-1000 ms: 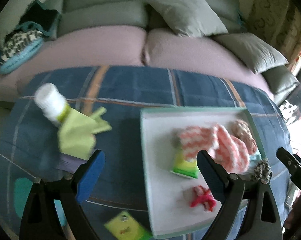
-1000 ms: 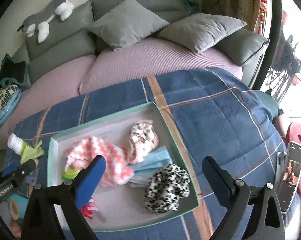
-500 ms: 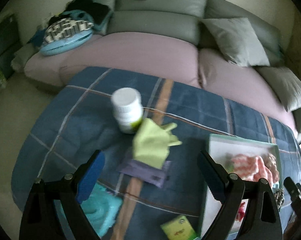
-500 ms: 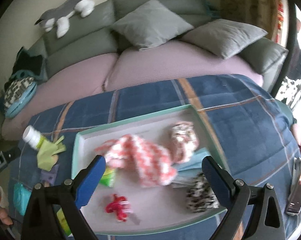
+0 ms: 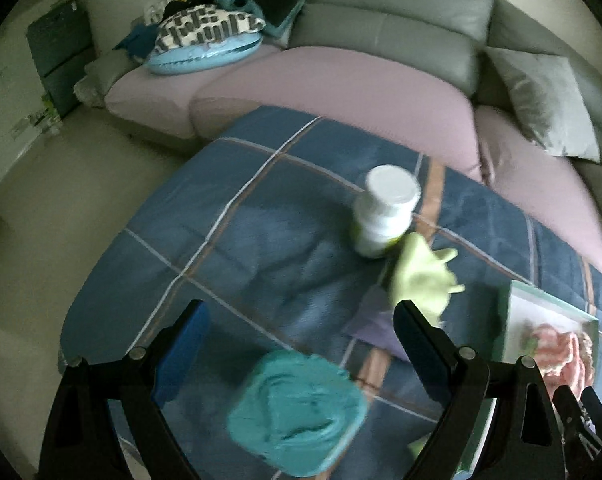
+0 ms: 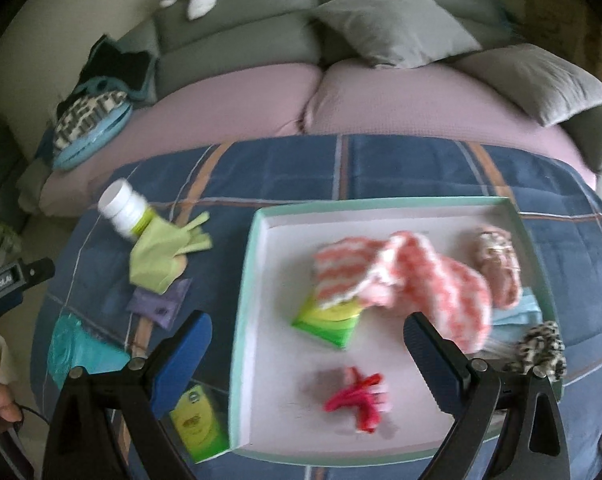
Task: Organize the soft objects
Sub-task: 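Move both tools back toward the glove and purple packet beside the pill bottle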
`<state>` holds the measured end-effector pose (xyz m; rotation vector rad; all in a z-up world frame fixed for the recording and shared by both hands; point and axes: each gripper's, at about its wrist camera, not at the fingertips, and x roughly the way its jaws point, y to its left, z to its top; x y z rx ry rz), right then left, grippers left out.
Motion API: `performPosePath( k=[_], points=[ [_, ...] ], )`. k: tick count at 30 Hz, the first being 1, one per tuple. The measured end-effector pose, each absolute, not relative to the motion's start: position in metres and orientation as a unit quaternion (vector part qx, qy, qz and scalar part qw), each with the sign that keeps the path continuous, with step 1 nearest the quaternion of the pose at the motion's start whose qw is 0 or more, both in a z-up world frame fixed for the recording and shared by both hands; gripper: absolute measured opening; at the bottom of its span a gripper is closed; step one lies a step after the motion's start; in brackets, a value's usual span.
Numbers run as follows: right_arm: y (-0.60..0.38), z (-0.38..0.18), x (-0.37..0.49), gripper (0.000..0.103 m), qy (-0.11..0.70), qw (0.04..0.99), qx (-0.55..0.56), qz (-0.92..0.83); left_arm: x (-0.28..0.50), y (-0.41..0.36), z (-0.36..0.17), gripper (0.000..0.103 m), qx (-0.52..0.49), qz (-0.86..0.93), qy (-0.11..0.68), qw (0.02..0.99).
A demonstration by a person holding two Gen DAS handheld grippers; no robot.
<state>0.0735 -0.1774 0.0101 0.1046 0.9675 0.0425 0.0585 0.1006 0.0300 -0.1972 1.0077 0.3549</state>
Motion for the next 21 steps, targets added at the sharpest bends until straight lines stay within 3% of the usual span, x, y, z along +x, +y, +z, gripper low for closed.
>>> performPosePath(
  k=[21],
  points=[
    [-0.116, -0.028, 0.082, 0.098, 0.525, 0.846, 0.013, 0.093, 0.078, 0.124, 0.001, 0.093, -0.110, 0.123, 0.546, 0.821]
  ],
)
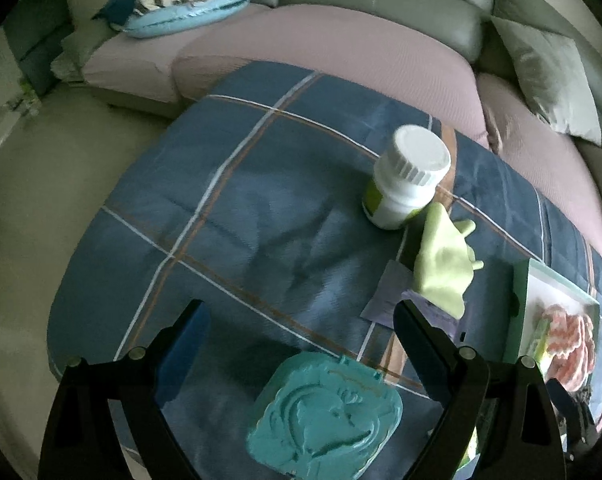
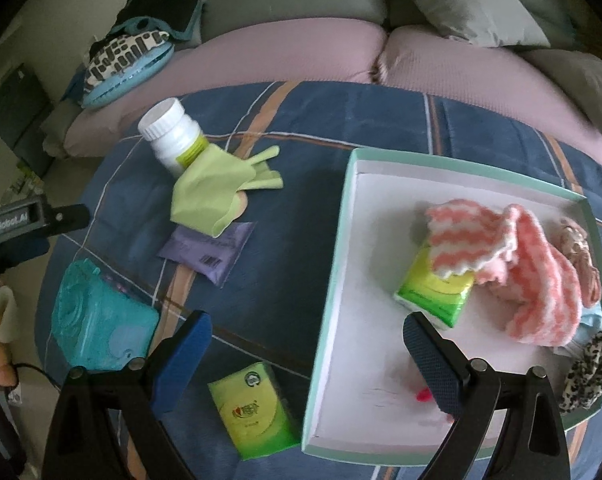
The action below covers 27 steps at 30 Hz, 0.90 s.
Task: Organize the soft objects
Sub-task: 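Move both tools back toward the glove and purple packet beside the pill bottle, then lower the right tool onto the yellow-green glove and close on it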
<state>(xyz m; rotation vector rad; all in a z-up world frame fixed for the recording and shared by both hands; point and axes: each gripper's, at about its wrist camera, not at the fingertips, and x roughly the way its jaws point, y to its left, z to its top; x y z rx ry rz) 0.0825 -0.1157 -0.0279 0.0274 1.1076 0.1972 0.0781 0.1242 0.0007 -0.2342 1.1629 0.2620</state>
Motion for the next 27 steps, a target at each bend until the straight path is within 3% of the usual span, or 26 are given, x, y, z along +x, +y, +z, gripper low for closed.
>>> performPosePath(
  k=[8, 15, 27],
  points=[
    [-0.106, -0.039, 0.092, 0.096, 0.533, 0.839, 0.021, 0.111, 0.094, 0.133, -0.013, 0.093, -0.123, 0.095, 0.574, 0.804],
    [-0.097, -0.045, 0.107, 0.087, 0.529, 0.838, 0.034, 0.128, 0.110, 0.129, -0.019, 0.093, -0.111, 0.070, 0.589, 0.798],
    [-0.095, -0.038, 0.118, 0.086, 0.523, 0.842, 0.035, 0.125, 0.145, 0.096, -0.027, 0.093, -0.072, 0.024, 0.609, 0.790]
  ],
)
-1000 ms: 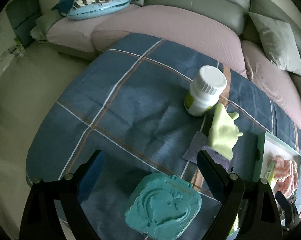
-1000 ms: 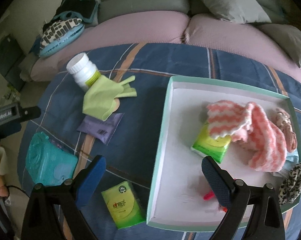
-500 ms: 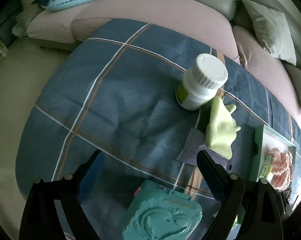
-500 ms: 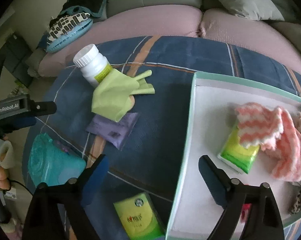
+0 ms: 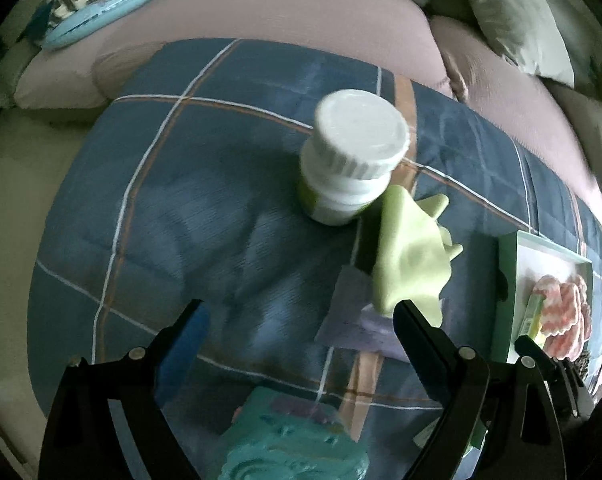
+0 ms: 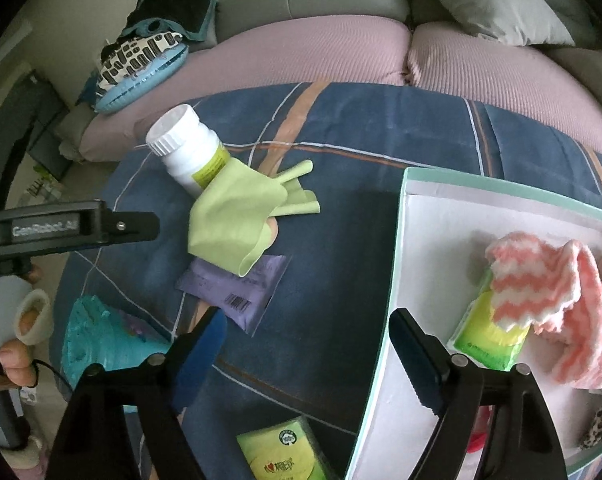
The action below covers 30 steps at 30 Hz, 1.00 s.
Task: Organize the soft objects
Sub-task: 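Lower the right tool onto the yellow-green glove and close on it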
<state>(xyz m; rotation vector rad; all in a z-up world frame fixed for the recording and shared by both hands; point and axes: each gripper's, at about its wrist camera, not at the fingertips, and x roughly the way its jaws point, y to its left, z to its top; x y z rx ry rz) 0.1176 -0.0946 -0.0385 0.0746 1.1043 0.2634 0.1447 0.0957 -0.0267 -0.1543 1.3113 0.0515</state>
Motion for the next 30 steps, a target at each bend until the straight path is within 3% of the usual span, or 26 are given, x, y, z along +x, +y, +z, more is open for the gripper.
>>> performPosePath(
  k=[30],
  points=[
    [-0.049, -0.075, 0.141, 0.082, 0.560, 0.810, 0.018, 0.170, 0.164, 0.121, -0.052, 0.093, -0.064, 0.017, 0.630, 0.774]
  ],
)
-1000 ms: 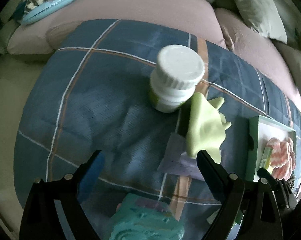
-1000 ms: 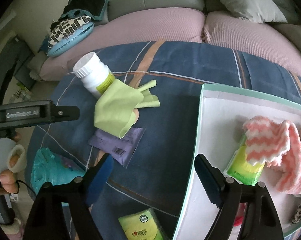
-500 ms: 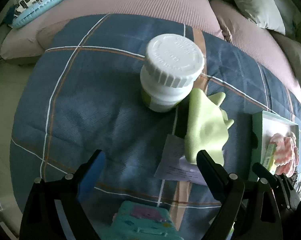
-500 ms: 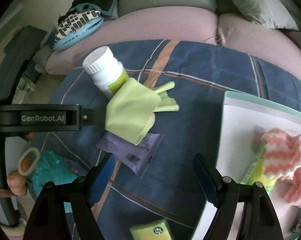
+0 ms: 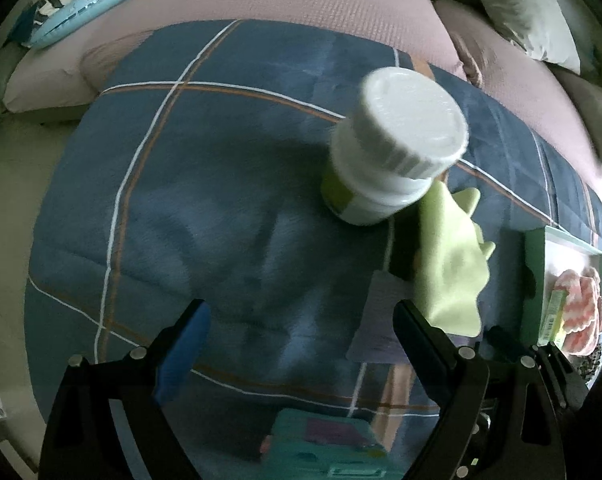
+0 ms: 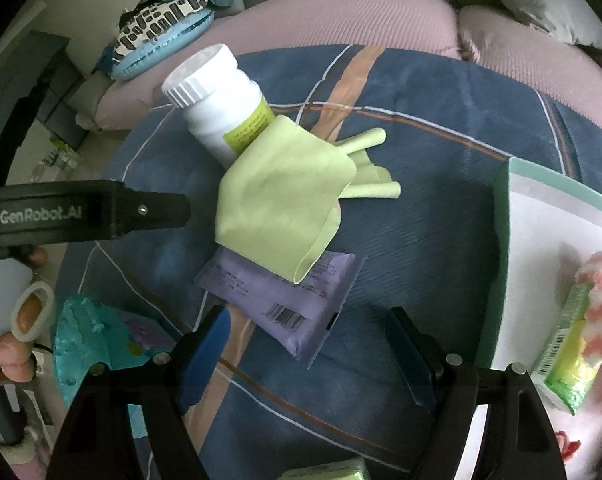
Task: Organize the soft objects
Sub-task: 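Lower the right tool onto the yellow-green glove and close on it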
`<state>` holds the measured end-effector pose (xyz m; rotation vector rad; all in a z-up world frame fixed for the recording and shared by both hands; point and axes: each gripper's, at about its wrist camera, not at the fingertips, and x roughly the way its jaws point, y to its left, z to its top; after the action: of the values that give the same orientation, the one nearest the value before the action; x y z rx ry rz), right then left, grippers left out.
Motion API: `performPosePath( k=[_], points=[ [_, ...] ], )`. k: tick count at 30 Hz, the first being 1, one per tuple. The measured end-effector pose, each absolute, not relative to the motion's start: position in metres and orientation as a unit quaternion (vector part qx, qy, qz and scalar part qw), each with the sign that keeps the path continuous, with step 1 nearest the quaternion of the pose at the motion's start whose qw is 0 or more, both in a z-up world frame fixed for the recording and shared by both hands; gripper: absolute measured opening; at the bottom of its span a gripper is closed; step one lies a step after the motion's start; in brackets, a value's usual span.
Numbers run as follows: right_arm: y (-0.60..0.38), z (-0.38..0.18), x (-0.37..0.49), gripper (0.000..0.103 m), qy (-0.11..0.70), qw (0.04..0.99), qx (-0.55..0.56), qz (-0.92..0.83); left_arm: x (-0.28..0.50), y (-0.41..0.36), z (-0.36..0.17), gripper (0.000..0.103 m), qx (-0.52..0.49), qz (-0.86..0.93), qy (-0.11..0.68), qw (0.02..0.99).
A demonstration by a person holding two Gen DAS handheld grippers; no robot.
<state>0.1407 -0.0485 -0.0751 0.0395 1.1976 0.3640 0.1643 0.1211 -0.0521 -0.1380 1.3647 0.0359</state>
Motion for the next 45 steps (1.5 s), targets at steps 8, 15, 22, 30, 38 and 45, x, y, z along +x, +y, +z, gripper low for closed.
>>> performPosePath(
  k=[8, 15, 22, 30, 38, 45],
  points=[
    [-0.038, -0.077, 0.147, 0.082, 0.558, 0.812, 0.017, 0.169, 0.160, 0.131, -0.052, 0.093, -0.072, 0.020, 0.629, 0.773],
    [-0.029, -0.080, 0.141, 0.074, 0.553, 0.817, -0.004, 0.165, 0.155, 0.138, -0.053, 0.093, -0.076, 0.017, 0.629, 0.773],
    [-0.022, -0.088, 0.133, 0.051, 0.553, 0.815, -0.003, 0.173, 0.156, 0.132, -0.056, 0.093, -0.082, 0.014, 0.628, 0.774],
    [-0.032, -0.089, 0.130, 0.029, 0.555, 0.813, 0.022, 0.173, 0.155, 0.128, -0.051, 0.093, -0.083, 0.009, 0.625, 0.776],
    [-0.056, -0.094, 0.133, 0.009, 0.559, 0.807, 0.050, 0.182, 0.154, 0.123, -0.039, 0.093, -0.091, -0.007, 0.616, 0.783],
    [-0.070, -0.094, 0.133, 0.006, 0.562, 0.803, 0.073, 0.187, 0.164, 0.109, -0.039, 0.082, -0.101, -0.020, 0.616, 0.781]
  ],
)
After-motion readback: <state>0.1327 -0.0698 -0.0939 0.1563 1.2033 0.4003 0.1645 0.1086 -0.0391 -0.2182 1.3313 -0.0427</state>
